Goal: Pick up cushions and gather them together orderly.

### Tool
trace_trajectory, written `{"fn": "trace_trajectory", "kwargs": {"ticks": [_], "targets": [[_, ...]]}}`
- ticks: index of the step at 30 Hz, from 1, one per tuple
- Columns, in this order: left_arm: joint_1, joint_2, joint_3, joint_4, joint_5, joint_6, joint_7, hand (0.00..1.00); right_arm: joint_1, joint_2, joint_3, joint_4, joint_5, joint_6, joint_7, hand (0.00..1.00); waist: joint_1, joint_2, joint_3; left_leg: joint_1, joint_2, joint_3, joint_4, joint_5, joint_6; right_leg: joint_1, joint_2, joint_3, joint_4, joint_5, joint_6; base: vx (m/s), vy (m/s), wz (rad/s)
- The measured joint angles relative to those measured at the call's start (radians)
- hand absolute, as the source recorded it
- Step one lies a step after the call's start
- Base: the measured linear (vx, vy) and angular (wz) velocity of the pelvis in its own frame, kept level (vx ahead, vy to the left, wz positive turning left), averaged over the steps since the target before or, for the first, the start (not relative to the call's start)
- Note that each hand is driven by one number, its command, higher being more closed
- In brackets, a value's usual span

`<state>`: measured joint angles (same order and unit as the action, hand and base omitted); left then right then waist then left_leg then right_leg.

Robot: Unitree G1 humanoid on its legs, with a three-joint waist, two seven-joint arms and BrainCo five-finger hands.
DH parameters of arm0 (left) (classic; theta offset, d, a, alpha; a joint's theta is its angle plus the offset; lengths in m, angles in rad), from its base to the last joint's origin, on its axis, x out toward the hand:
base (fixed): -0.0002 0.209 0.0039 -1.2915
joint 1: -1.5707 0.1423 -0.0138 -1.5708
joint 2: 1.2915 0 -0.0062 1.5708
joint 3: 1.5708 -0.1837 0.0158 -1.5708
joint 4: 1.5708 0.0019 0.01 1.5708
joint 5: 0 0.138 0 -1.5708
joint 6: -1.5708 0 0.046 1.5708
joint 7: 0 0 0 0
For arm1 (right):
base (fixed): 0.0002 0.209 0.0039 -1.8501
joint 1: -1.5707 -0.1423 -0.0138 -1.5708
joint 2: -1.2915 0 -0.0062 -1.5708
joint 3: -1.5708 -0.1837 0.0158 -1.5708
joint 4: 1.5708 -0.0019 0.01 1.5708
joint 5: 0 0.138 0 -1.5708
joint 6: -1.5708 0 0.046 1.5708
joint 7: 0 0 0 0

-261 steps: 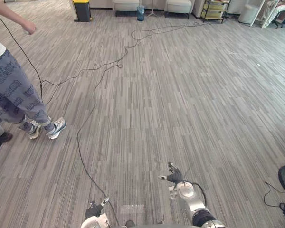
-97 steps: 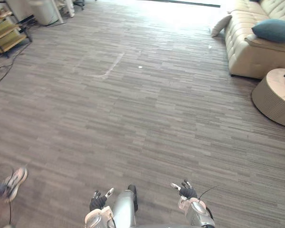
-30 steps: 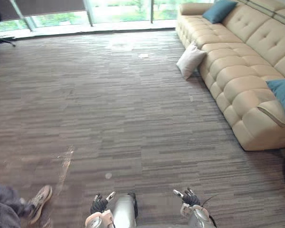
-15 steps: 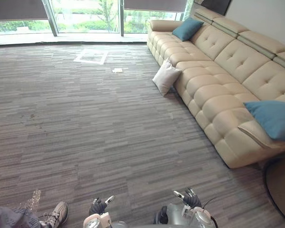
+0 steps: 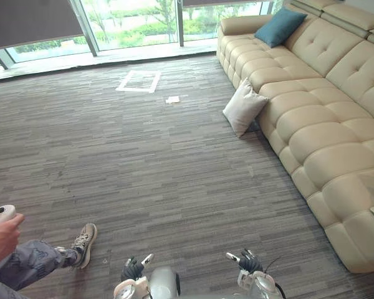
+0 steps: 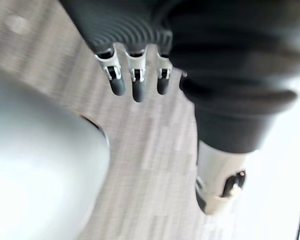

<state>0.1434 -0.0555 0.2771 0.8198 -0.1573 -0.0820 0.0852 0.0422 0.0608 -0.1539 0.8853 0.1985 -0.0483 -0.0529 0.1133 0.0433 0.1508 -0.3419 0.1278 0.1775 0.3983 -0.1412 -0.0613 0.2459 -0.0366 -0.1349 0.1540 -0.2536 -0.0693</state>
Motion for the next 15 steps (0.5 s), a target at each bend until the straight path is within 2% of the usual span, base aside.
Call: {"fn": "trace_trajectory", "kwargs": {"ticks": [1, 2, 3, 5, 6, 7, 8, 9, 10, 11, 13, 14, 15], "targets": [[0.007, 0.003, 0.000, -0.004, -0.002, 0.000, 0.000, 0.00, -0.003, 0.008, 0.005, 0.009, 0.000, 0.002, -0.003, 0.00, 0.009, -0.007, -0.015, 0.003, -0.012, 0.008, -0.011, 0.101, 0.032, 0.025, -0.012, 0.043, -0.016, -0.008, 0.021, 0.56, 0.269, -0.52], [0.002, 0.023, -0.001, -0.004, 0.001, 0.000, 0.001, 0.00, -0.007, 0.009, 0.029, 0.008, 0.000, 0.005, 0.000, 0.00, 0.005, -0.048, -0.030, 0.008, -0.042, 0.034, -0.013, 0.063, 0.059, 0.018, -0.055, 0.062, -0.006, 0.015, 0.052, 0.67, 0.329, -0.45], [-0.001, 0.023, -0.001, -0.004, 0.001, 0.000, 0.001, 0.00, -0.005, 0.009, 0.028, 0.003, 0.000, 0.005, 0.000, 0.00, 0.005, -0.050, -0.029, 0.010, -0.046, 0.040, -0.009, 0.050, 0.073, 0.009, -0.062, 0.070, 0.008, 0.028, 0.065, 0.69, 0.339, -0.20], [-0.004, 0.032, -0.006, 0.002, 0.001, 0.005, 0.002, 0.00, 0.006, 0.008, 0.016, 0.000, -0.001, 0.005, -0.002, 0.00, 0.006, -0.060, -0.030, 0.063, -0.076, 0.068, 0.023, 0.009, 0.128, -0.044, -0.100, 0.132, 0.198, 0.100, 0.146, 0.54, 0.292, -0.11], [-0.004, 0.033, -0.012, 0.006, 0.001, 0.005, 0.001, 0.00, 0.007, 0.008, 0.016, 0.000, -0.001, 0.006, -0.002, 0.00, 0.007, -0.061, -0.029, 0.078, -0.083, 0.066, 0.021, 0.005, 0.136, -0.059, -0.104, 0.140, 0.248, 0.120, 0.160, 0.48, 0.274, 0.06], [-0.006, 0.034, -0.032, 0.015, 0.001, 0.006, 0.001, 0.00, 0.015, 0.001, 0.013, -0.004, -0.001, 0.005, -0.001, 0.00, 0.005, -0.053, -0.024, 0.149, -0.095, 0.054, -0.009, -0.029, 0.130, -0.141, -0.105, 0.166, 0.461, 0.207, 0.214, 0.41, 0.240, 0.09], [-0.010, 0.035, -0.039, 0.023, 0.001, 0.009, -0.001, 0.00, 0.020, -0.001, 0.017, -0.003, -0.002, 0.005, 0.007, 0.00, 0.001, -0.049, -0.013, 0.215, -0.111, 0.040, -0.043, -0.058, 0.120, -0.214, -0.104, 0.161, 0.653, 0.200, 0.221, 0.38, 0.214, 0.16], [-0.013, 0.036, -0.039, 0.029, 0.001, 0.009, -0.001, 0.00, 0.027, -0.001, 0.014, -0.004, -0.001, 0.004, 0.007, 0.00, -0.003, -0.048, -0.012, 0.242, -0.121, 0.029, -0.060, -0.064, 0.123, -0.243, -0.104, 0.150, 0.717, 0.179, 0.217, 0.34, 0.154, 0.29], [-0.023, 0.034, -0.046, 0.039, 0.001, 0.011, 0.000, 0.00, 0.051, -0.002, 0.000, -0.015, -0.002, 0.004, 0.007, 0.00, -0.006, -0.046, -0.013, 0.312, -0.131, 0.012, -0.109, -0.085, 0.125, -0.319, -0.102, 0.105, 0.793, 0.120, 0.183, 0.33, 0.097, 0.32], [-0.020, 0.035, -0.059, 0.043, 0.001, 0.011, 0.000, 0.00, 0.060, -0.003, -0.004, -0.043, -0.002, -0.001, 0.008, 0.00, -0.009, -0.036, -0.011, 0.360, -0.130, -0.005, -0.145, -0.092, 0.129, -0.374, -0.103, 0.035, 0.791, 0.079, 0.154, 0.31, 0.072, 0.40], [-0.029, 0.042, -0.061, 0.065, 0.003, 0.010, -0.001, 0.00, 0.060, -0.002, -0.013, -0.053, -0.002, -0.013, 0.012, 0.00, -0.028, -0.038, -0.006, 0.427, -0.122, -0.042, -0.184, -0.102, 0.132, -0.421, -0.104, -0.081, 0.707, 0.030, 0.124, 0.34, -0.018, 0.67], [-0.034, 0.046, -0.058, 0.081, 0.007, 0.010, -0.001, 0.00, 0.060, -0.002, -0.037, -0.053, -0.002, -0.015, 0.013, 0.00, -0.036, -0.040, -0.005, 0.476, -0.113, -0.073, -0.200, -0.124, 0.126, -0.459, -0.102, -0.138, 0.592, 0.024, 0.129, 0.35, -0.057, 0.79], [-0.034, 0.046, -0.057, 0.085, 0.008, 0.010, 0.000, 0.00, 0.058, -0.002, -0.049, -0.053, -0.001, -0.015, 0.013, 0.00, -0.039, -0.041, -0.005, 0.494, -0.110, -0.082, -0.205, -0.132, 0.121, -0.471, -0.100, -0.151, 0.533, 0.028, 0.130, 0.52, -0.111, 0.73]]}}
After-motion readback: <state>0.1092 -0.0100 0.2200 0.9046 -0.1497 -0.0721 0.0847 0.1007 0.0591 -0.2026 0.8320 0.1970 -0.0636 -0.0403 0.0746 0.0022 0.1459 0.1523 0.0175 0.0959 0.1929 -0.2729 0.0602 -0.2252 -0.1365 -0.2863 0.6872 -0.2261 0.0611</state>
